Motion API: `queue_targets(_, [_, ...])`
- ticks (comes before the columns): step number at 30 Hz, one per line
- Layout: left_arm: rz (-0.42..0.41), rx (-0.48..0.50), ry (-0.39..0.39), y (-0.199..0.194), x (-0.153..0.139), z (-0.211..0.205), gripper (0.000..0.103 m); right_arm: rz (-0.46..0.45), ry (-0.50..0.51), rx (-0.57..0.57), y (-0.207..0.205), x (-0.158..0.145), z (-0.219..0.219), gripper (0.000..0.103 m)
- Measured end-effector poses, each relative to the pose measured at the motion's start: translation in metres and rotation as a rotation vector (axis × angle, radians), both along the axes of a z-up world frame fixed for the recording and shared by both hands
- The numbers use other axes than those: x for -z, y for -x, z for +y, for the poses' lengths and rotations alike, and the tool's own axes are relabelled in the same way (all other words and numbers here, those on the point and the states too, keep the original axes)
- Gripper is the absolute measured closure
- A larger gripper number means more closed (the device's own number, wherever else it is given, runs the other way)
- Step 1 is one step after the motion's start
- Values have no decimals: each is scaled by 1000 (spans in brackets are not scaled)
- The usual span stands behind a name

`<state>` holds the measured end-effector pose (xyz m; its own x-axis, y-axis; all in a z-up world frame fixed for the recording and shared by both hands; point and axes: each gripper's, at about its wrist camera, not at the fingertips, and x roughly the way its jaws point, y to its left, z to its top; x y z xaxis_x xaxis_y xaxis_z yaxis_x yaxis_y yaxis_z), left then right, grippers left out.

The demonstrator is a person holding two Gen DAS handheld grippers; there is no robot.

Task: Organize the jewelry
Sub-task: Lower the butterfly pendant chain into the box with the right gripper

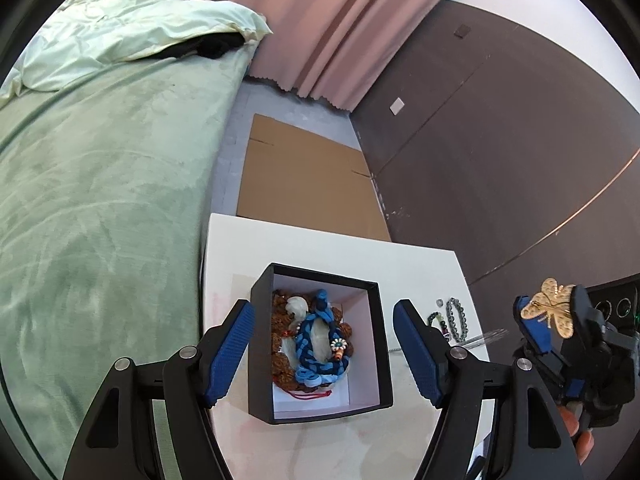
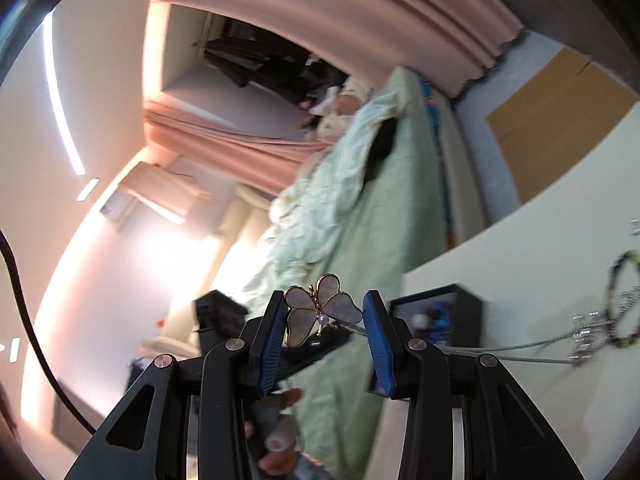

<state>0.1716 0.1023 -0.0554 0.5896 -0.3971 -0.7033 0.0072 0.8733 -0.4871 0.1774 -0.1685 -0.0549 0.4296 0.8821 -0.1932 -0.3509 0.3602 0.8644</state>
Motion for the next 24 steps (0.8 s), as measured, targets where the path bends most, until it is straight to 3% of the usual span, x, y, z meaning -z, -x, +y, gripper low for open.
queue_targets(5, [-17, -5, 5, 3, -5, 5, 30, -12, -29, -36, 1, 1, 23, 63])
queue_targets(14, [-13, -64, 23, 6, -7, 26, 30, 21, 142, -27, -8, 12, 53, 62])
queue_targets(15, [-12, -67, 23, 6, -7, 28, 30, 39, 158, -29, -11, 16, 55, 60])
queue_targets(17, [-14, -74, 20, 6, -7, 29, 30, 80, 176, -25, -16, 24, 56, 41])
queue_targets(19, [-17, -76, 18, 6, -8, 29, 30, 109, 197, -3, -19, 30, 54, 33])
queue_targets(24, [-20, -63, 19, 7, -9, 23, 30, 133, 215, 27, -21, 32, 40, 32])
